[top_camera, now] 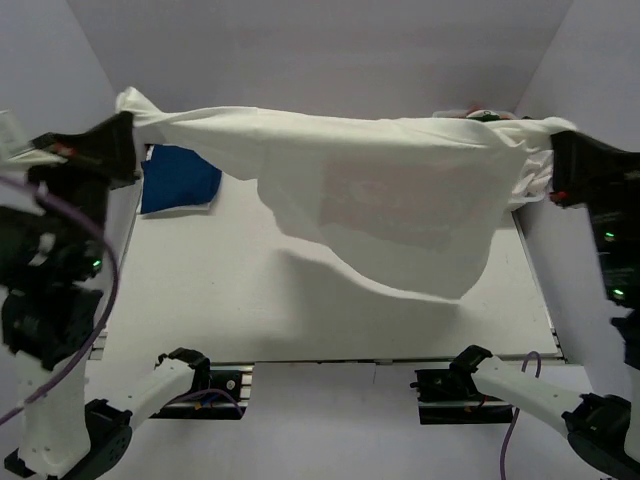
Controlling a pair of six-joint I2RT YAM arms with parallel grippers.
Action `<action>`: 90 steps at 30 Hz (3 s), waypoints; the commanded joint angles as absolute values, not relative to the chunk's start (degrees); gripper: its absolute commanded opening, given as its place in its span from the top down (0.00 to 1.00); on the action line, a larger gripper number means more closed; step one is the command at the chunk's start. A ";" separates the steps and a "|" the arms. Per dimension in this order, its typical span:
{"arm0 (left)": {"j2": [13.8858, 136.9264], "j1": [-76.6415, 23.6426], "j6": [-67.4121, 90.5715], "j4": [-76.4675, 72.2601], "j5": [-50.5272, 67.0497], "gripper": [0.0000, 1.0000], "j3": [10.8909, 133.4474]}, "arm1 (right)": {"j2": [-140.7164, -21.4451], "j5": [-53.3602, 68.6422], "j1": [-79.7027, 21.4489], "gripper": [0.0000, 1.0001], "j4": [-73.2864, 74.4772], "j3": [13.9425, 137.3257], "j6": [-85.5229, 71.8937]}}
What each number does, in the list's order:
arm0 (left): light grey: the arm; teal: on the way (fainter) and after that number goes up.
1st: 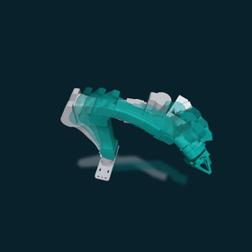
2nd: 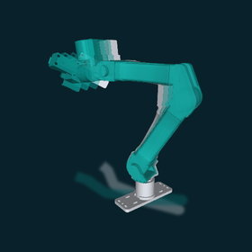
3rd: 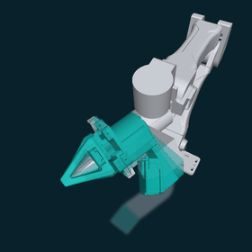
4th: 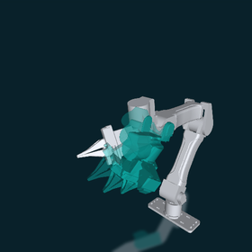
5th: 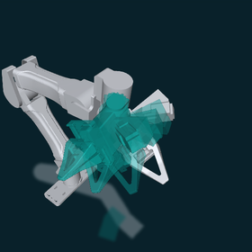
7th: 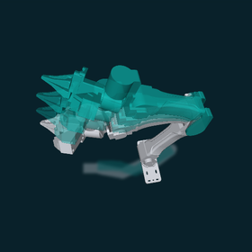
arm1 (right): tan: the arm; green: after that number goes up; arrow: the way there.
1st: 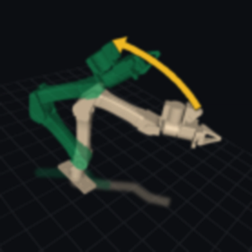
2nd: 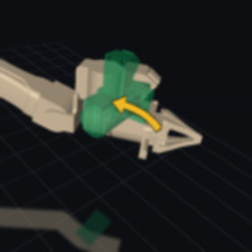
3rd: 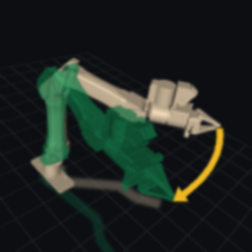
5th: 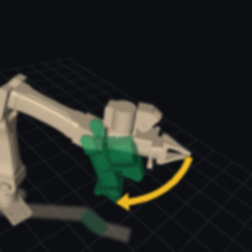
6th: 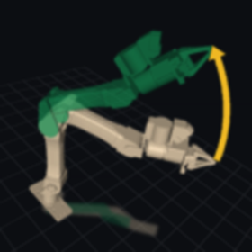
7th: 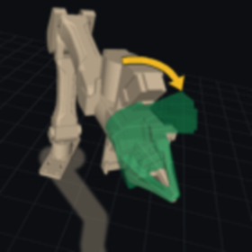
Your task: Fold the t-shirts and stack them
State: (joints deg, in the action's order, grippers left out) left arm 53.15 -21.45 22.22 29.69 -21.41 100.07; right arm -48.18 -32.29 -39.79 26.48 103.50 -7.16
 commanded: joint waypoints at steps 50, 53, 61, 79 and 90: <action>108.09 -12.30 25.22 30.67 -11.17 0.00 86.40 | -87.98 -10.90 -31.46 0.10 18.37 53.01 -30.58; 110.91 -12.30 25.22 30.15 -10.28 0.00 85.79 | -87.45 -10.81 -32.25 0.10 17.93 48.09 -31.64; 110.49 -12.30 31.63 31.03 -11.78 0.00 72.37 | -96.23 -16.43 -31.03 0.10 19.60 50.09 -33.75; 77.36 -35.49 35.79 23.01 26.28 0.00 33.29 | -132.29 -14.33 -21.62 0.10 17.05 115.28 -2.03; 82.50 -37.79 31.29 33.30 -7.18 0.00 63.25 | -103.83 -12.22 -24.52 0.10 19.77 80.98 -12.64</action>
